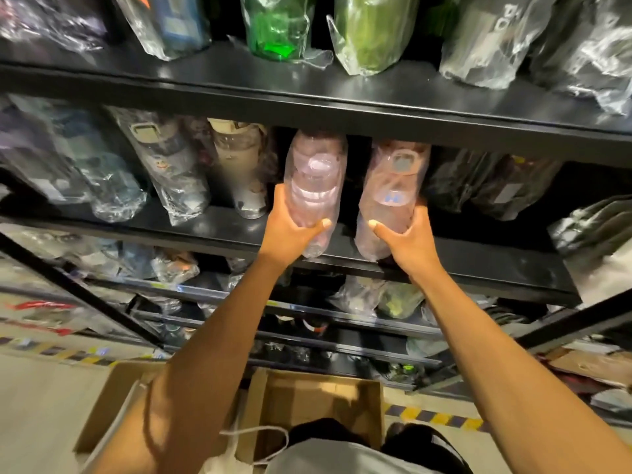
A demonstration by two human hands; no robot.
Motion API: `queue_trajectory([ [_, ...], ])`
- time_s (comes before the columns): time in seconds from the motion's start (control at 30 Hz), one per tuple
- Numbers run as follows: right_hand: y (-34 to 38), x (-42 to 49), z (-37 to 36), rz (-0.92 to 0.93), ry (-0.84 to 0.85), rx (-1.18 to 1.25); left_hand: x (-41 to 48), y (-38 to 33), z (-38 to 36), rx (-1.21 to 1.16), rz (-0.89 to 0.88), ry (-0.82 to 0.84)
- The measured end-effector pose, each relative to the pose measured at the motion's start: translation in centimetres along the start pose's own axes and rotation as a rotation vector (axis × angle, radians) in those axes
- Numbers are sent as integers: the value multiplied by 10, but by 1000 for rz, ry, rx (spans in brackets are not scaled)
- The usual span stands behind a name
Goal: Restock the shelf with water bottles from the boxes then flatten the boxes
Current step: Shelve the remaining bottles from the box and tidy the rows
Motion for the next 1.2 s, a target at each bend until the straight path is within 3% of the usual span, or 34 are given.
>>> queue_trajectory([
  [0.57, -12, 21, 3, -35, -28, -130, 14, 15, -3, 70, 50, -18],
  [0.87, -6, -2, -1, -64, -5, -23, 7, 15, 7, 114, 16, -14],
  [1.0, 6, -28, 7, -63, -61, -123, -16, 6, 27, 198, 31, -2],
  [1.2, 18, -131, 20, 94, -196, -395, -81, -6, 80, 457, -129, 62],
])
Point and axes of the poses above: each hand's wrist, its own x-axis towards the middle knuckle, its own z-axis out of the back of the hand, y = z × x, the point moved 7 cm from there along x, towards the middle knuckle, and after that the axes turned 4 degrees about -y, right-handed, at the moved point
